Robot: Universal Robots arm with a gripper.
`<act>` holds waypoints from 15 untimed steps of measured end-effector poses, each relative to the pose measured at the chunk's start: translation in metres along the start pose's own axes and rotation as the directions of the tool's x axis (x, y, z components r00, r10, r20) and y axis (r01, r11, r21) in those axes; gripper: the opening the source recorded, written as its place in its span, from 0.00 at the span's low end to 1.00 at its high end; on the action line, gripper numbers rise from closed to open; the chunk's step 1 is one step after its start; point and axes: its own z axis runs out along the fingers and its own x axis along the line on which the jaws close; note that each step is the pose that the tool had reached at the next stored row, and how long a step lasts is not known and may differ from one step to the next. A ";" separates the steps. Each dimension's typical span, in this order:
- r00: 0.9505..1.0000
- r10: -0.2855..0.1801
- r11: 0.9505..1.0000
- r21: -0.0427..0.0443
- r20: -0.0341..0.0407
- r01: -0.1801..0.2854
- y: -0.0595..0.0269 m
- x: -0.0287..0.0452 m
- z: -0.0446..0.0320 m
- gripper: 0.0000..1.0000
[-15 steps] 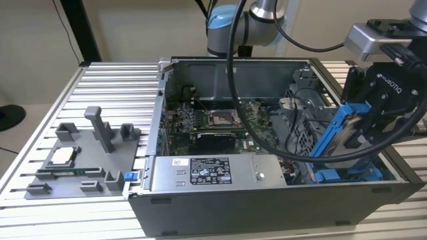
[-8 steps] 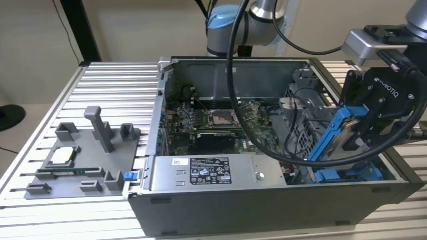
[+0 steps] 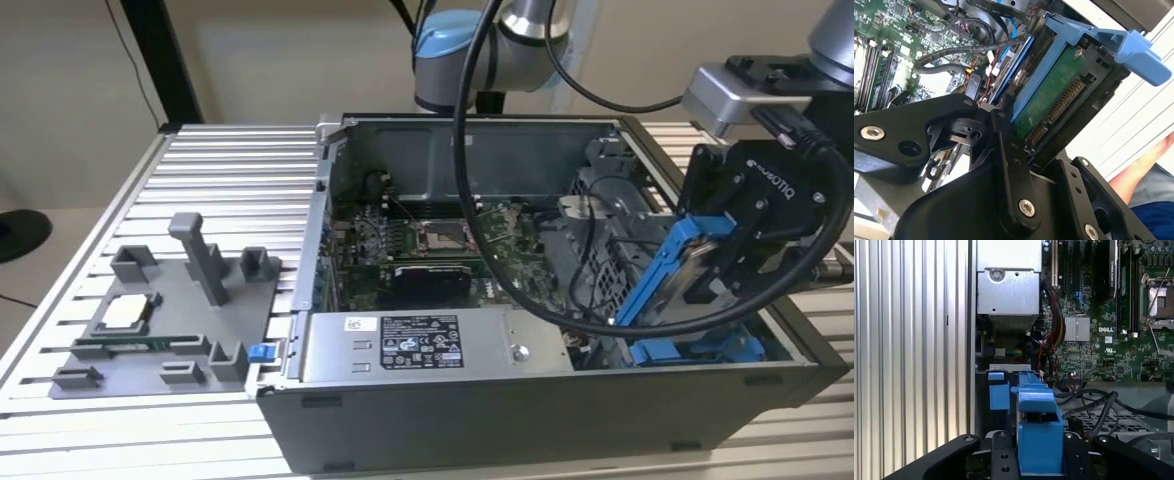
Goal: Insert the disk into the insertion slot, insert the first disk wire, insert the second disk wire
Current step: 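Insert the disk into the insertion slot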
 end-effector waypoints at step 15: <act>1.000 0.001 1.000 0.000 0.000 -0.001 -0.0009 0.0004 0.0127 0.00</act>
